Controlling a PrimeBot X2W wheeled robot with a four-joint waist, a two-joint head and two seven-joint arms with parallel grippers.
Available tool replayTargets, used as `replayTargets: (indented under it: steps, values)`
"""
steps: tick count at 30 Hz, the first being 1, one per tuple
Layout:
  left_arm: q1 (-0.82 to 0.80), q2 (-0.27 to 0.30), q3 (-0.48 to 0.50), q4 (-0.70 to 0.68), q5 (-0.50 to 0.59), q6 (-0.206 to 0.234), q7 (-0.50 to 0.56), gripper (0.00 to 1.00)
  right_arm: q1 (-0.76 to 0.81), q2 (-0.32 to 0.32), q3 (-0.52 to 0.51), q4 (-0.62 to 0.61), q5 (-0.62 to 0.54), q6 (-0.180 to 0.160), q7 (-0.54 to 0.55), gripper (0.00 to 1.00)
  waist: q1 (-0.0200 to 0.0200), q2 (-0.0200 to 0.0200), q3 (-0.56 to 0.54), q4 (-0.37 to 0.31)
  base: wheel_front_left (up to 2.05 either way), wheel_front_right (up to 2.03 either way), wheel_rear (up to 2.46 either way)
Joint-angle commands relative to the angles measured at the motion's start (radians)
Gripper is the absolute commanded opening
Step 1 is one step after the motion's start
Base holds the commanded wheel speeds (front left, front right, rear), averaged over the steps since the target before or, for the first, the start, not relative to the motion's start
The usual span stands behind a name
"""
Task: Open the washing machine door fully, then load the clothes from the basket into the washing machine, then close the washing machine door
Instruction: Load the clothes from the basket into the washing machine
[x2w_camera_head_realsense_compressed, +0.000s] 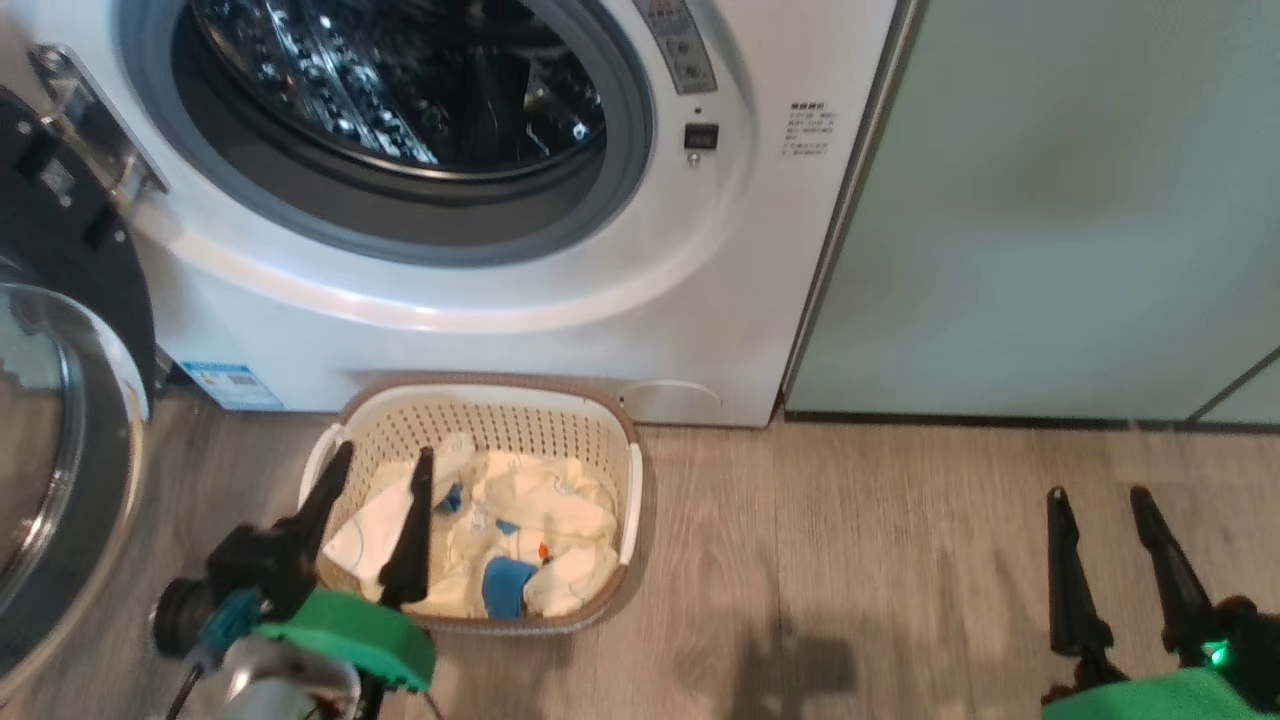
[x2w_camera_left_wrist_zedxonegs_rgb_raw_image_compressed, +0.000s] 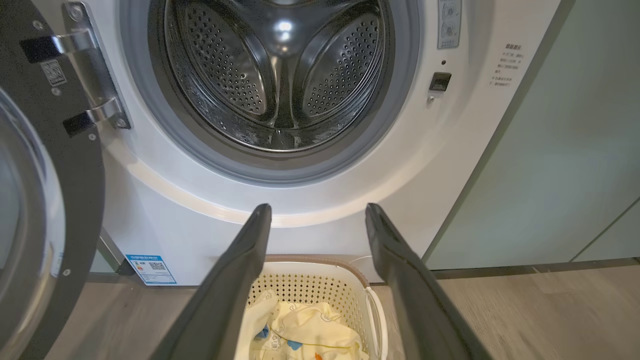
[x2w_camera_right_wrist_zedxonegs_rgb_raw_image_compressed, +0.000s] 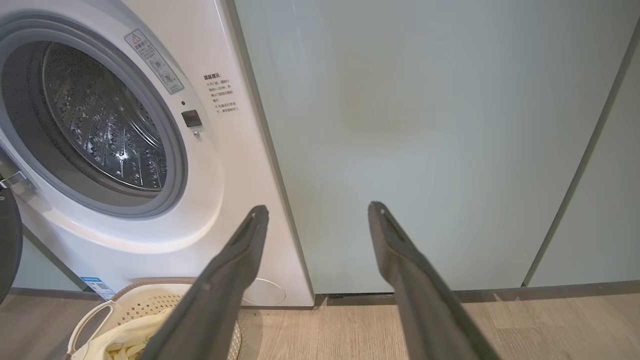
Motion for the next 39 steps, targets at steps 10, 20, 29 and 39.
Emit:
replayTargets:
  steps: [10, 20, 29, 39]
  values:
    - [-0.255, -0.021, -0.053, 0.244, -0.052, -0.133, 0.006, 1.00, -0.119, -0.013, 0.030, -0.054, 0.013, -0.003, -0.007, 1.00, 0.0000, 0.0000, 0.186, -0.014, 0.00, 0.00, 0.00]
    - [-0.491, -0.047, -0.104, 0.616, -0.125, -0.260, 0.053, 1.00, -0.208, -0.013, 0.059, -0.072, 0.051, -0.003, -0.007, 1.00, 0.0000, 0.0000, 0.367, -0.068, 0.00, 0.00, 0.00]
    - [-0.710, -0.017, -0.169, 0.885, -0.175, -0.290, 0.066, 1.00, -0.297, -0.013, 0.098, -0.108, 0.092, -0.003, -0.007, 1.00, 0.0000, 0.0000, 0.582, -0.141, 0.00, 0.00, 0.00]
    - [-0.858, 0.083, -0.272, 0.985, -0.287, -0.291, 0.087, 1.00, -0.367, -0.013, 0.139, -0.137, 0.144, -0.003, -0.007, 1.00, 0.0000, 0.0000, 0.777, -0.207, 0.00, 0.00, 0.00]
